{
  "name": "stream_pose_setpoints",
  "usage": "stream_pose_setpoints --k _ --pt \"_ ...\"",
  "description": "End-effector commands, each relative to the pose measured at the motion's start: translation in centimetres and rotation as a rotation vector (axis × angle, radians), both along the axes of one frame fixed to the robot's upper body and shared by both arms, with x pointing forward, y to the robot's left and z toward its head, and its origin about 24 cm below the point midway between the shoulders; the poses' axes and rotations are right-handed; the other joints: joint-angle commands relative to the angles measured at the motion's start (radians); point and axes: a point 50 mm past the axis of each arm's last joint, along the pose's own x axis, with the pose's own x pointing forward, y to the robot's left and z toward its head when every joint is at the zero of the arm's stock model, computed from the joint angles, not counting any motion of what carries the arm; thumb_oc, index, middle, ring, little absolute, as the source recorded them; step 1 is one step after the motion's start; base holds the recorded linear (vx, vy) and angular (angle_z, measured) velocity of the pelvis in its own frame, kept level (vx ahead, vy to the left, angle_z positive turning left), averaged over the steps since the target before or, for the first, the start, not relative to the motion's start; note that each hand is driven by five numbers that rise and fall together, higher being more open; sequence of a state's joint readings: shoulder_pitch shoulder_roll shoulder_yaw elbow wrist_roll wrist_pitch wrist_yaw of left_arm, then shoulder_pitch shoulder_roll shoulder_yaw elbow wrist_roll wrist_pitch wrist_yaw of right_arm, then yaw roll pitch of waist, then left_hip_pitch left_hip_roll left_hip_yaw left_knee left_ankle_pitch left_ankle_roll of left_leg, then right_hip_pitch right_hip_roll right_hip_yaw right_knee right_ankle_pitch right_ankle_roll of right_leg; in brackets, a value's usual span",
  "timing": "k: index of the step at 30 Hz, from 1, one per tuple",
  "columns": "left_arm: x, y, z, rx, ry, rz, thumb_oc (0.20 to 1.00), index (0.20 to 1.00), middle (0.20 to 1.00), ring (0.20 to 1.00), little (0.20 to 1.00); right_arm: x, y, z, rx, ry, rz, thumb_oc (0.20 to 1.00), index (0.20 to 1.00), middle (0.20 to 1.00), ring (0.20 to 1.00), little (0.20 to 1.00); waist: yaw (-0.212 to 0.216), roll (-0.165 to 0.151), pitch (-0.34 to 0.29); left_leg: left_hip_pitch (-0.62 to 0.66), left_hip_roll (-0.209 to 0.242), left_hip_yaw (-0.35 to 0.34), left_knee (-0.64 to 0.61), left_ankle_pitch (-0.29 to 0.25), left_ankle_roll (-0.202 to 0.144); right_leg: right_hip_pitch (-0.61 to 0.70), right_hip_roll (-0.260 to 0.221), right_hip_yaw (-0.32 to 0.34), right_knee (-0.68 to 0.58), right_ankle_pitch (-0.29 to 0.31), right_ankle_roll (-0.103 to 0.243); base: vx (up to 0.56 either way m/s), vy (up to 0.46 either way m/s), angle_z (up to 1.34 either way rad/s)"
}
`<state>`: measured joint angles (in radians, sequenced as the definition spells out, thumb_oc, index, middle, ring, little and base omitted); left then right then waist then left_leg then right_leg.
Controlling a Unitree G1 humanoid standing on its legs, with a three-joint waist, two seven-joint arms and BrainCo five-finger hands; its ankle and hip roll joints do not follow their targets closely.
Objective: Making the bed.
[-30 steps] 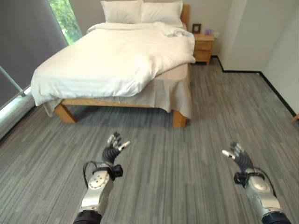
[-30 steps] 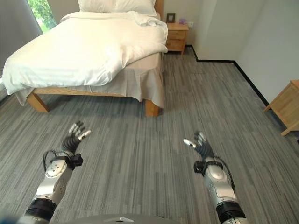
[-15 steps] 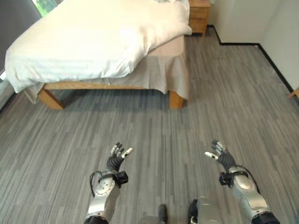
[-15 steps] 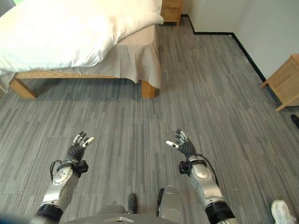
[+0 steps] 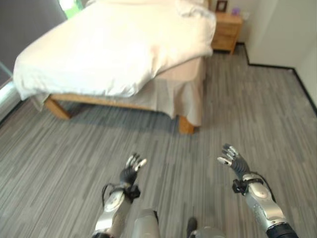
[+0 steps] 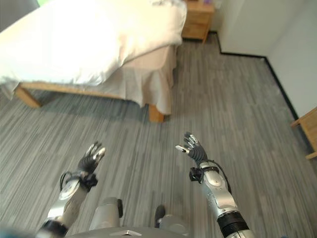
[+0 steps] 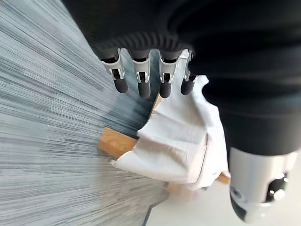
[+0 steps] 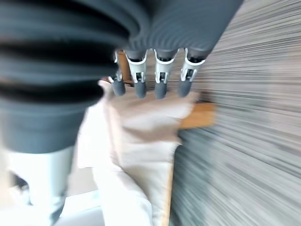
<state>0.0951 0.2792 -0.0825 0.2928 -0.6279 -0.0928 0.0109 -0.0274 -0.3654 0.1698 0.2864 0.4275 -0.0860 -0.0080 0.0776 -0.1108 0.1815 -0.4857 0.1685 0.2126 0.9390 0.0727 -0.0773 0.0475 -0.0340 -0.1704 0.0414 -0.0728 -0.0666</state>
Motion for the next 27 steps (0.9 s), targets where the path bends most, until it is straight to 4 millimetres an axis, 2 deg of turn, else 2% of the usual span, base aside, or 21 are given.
stream_pose_setpoints --k 1,2,3,6,7,9,10,12,13,14,15,16,18,19,21,22,23,24,25,26,27 --pt "2.1 0.4 2.3 -0.004 -0.127 -0.037 1.000 1.000 1.000 1.000 1.000 1.4 0.8 2.7 0.007 -0.120 0.068 1.000 1.000 1.000 1.000 1.000 0.032 0.028 0.004 0.239 -0.010 0.053 -0.477 0.149 -0.040 0.065 -0.029 -0.047 -0.129 0.105 0.117 0.66 -0.032 -0.47" --pt "1.7 0.6 2.0 0.012 -0.116 -0.041 1.000 1.000 1.000 1.000 1.000 1.4 0.9 3.0 -0.003 -0.135 0.085 1.000 1.000 1.000 1.000 1.000 0.046 0.051 -0.007 0.228 -0.031 0.081 -0.655 0.172 -0.043 0.088 -0.009 -0.046 -0.129 0.081 0.129 0.93 0.045 -0.40" --pt "1.3 0.4 1.6 0.019 -0.101 -0.062 1.000 1.000 1.000 1.000 1.000 1.4 1.1 3.3 -0.034 -0.155 0.116 1.000 1.000 1.000 1.000 1.000 0.065 0.078 -0.033 0.237 -0.070 0.145 -0.956 0.208 -0.043 0.156 0.018 -0.054 -0.129 0.030 0.152 0.96 0.035 -0.21" --pt "1.5 0.1 1.7 0.013 -0.106 -0.081 1.000 1.000 1.000 1.000 1.000 1.6 1.1 3.7 -0.055 -0.173 0.117 1.000 1.000 1.000 1.000 1.000 0.040 0.093 -0.066 0.251 -0.078 0.274 -1.026 0.191 -0.027 0.241 0.035 -0.069 -0.129 -0.009 0.163 0.73 -0.012 0.21" --pt "1.4 0.1 1.8 0.019 -0.112 -0.088 1.000 1.000 1.000 1.000 1.000 1.7 1.4 3.9 -0.060 -0.180 0.136 1.000 1.000 1.000 1.000 1.000 0.052 0.091 -0.082 0.270 -0.097 0.263 -1.026 0.208 -0.017 0.277 0.031 -0.061 -0.126 -0.002 0.168 0.70 0.020 0.55" --pt "1.4 0.3 2.5 0.056 -0.144 -0.096 1.000 1.000 1.000 1.000 1.000 1.5 2.6 3.9 -0.057 -0.187 0.180 1.000 1.000 1.000 1.000 1.000 0.054 0.079 -0.116 0.319 -0.137 0.275 -1.026 0.160 0.046 0.277 -0.001 -0.070 -0.009 0.004 0.194 0.60 0.057 -0.03" --pt "1.4 0.3 2.5 0.057 -0.143 -0.095 1.000 1.000 1.000 1.000 1.000 1.5 2.6 3.9 -0.056 -0.187 0.180 1.000 1.000 1.000 1.000 1.000 0.054 0.077 -0.117 0.320 -0.139 0.276 -1.026 0.158 0.048 0.275 -0.005 -0.069 -0.003 -0.001 0.196 0.46 0.097 -0.19" --pt "1.6 -0.2 2.7 0.043 -0.151 -0.139 1.000 1.000 1.000 1.000 1.000 1.2 3.4 3.3 -0.047 -0.170 0.203 1.000 1.000 1.000 1.000 1.000 0.081 0.037 -0.131 0.364 -0.196 0.286 -1.018 0.096 0.117 0.198 -0.102 -0.058 0.328 0.241 0.314 0.52 0.171 -0.38" --pt "2.6 -1.0 4.0 0.019 -0.206 -0.177 1.000 1.000 1.000 1.000 1.000 0.8 3.9 2.5 -0.002 -0.137 0.191 1.000 1.000 1.000 1.000 1.000 0.037 0.056 -0.095 0.449 -0.191 0.244 -1.014 0.046 0.146 0.042 -0.139 0.006 0.582 0.361 0.328 0.47 0.147 -0.58" --pt "2.6 -1.0 4.0 0.019 -0.207 -0.177 1.000 1.000 1.000 1.000 1.000 0.9 3.9 2.5 -0.001 -0.138 0.191 1.000 1.000 1.000 1.000 1.000 0.036 0.053 -0.093 0.448 -0.194 0.243 -1.014 0.044 0.148 0.039 -0.143 0.006 0.589 0.357 0.328 0.61 0.027 0.05" --pt "3.4 -1.7 4.7 0.011 -0.239 -0.231 1.000 1.000 1.000 1.000 1.000 0.6 3.7 2.2 -0.016 -0.121 0.212 1.000 1.000 1.000 1.000 1.000 -0.003 0.091 -0.077 0.509 -0.173 0.191 -1.026 0.025 0.163 -0.071 -0.105 0.032 0.645 0.285 0.285 0.26 -0.033 1.28" --pt "3.4 -1.7 4.7 0.011 -0.239 -0.231 1.000 1.000 1.000 1.000 1.000 0.6 3.7 2.2 -0.017 -0.121 0.212 1.000 1.000 1.000 1.000 1.000 -0.005 0.090 -0.077 0.508 -0.175 0.189 -1.026 0.025 0.164 -0.073 -0.107 0.030 0.648 0.283 0.285 0.43 -0.060 1.44" --pt "3.7 -2.4 5.4 -0.042 -0.272 -0.287 1.000 1.000 1.000 1.000 1.000 0.4 2.8 2.8 -0.091 -0.151 0.225 1.000 1.000 1.000 1.000 1.000 -0.034 0.101 -0.068 0.562 -0.180 0.123 -1.026 -0.002 0.158 -0.131 -0.169 0.002 0.547 0.236 0.251 0.44 -0.134 1.41" --pt "3.8 -3.0 5.8 -0.110 -0.298 -0.325 1.000 1.000 1.000 1.000 1.000 0.3 1.2 3.7 -0.156 -0.188 0.189 1.000 1.000 1.000 1.000 1.000 -0.053 0.097 -0.072 0.587 -0.190 0.042 -1.026 -0.029 0.136 -0.125 -0.230 -0.030 0.337 0.219 0.241 0.53 -0.271 1.48" --pt "3.8 -3.2 5.7 -0.131 -0.301 -0.333 1.000 1.000 1.000 1.000 1.000 0.3 0.6 3.8 -0.165 -0.193 0.164 1.000 1.000 1.000 1.000 1.000 -0.067 0.091 -0.075 0.592 -0.195 0.003 -1.026 -0.041 0.128 -0.118 -0.211 0.001 0.216 0.223 0.242 0.33 -0.202 1.77" --pt "3.6 -3.5 5.5 -0.171 -0.302 -0.341 1.000 1.000 1.000 1.000 1.000 0.1 -0.3 3.9 -0.173 -0.197 0.126 1.000 1.000 1.000 1.000 1.000 -0.086 0.083 -0.082 0.600 -0.203 -0.041 -1.026 -0.054 0.121 -0.117 -0.168 0.084 0.086 0.210 0.248 0.39 -0.201 2.00" --pt "3.5 -3.4 5.4 -0.207 -0.313 -0.328 1.000 1.000 1.000 1.000 1.000 0.1 -2.0 4.9 -0.245 -0.232 0.088 1.000 1.000 1.000 1.000 1.000 -0.105 0.068 -0.083 0.612 -0.215 -0.122 -1.026 -0.069 0.111 -0.112 -0.109 0.251 -0.041 0.212 0.287 0.39 -0.201 1.44" --pt "3.5 -3.4 5.4 -0.207 -0.314 -0.328 1.000 1.000 1.000 1.000 1.000 0.1 -2.0 4.9 -0.245 -0.232 0.088 1.000 1.000 1.000 1.000 1.000 -0.104 0.068 -0.085 0.609 -0.215 -0.121 -1.026 -0.067 0.111 -0.114 -0.109 0.252 -0.042 0.214 0.286 0.35 -0.187 1.24" --pt "3.5 -3.0 5.4 -0.200 -0.321 -0.308 1.000 1.000 1.000 1.000 1.000 0.1 -3.0 6.0 -0.297 -0.269 0.075 1.000 1.000 1.000 1.000 1.000 -0.114 0.061 -0.088 0.609 -0.220 -0.174 -1.026 -0.074 0.111 -0.114 -0.077 0.338 -0.104 0.211 0.292 0.26 -0.171 2.35" --pt "3.3 -2.8 5.2 -0.199 -0.311 -0.320 1.000 1.000 1.000 1.000 1.000 0.1 -4.8 7.6 -0.358 -0.316 0.035 1.000 1.000 1.000 1.000 1.000 -0.102 0.050 -0.095 0.613 -0.227 -0.264 -1.026 -0.064 0.100 -0.092 -0.075 0.345 -0.106 0.219 0.291 0.35 -0.241 2.66" --pt "2.7 -2.2 4.8 -0.181 -0.301 -0.299 1.000 1.000 1.000 1.000 1.000 0.5 -5.3 8.9 -0.393 -0.348 0.055 1.000 1.000 1.000 1.000 1.000 -0.100 0.036 -0.100 0.619 -0.233 -0.285 -1.026 -0.077 0.097 -0.085 -0.088 0.323 -0.113 0.249 0.294 0.32 -0.243 2.37"
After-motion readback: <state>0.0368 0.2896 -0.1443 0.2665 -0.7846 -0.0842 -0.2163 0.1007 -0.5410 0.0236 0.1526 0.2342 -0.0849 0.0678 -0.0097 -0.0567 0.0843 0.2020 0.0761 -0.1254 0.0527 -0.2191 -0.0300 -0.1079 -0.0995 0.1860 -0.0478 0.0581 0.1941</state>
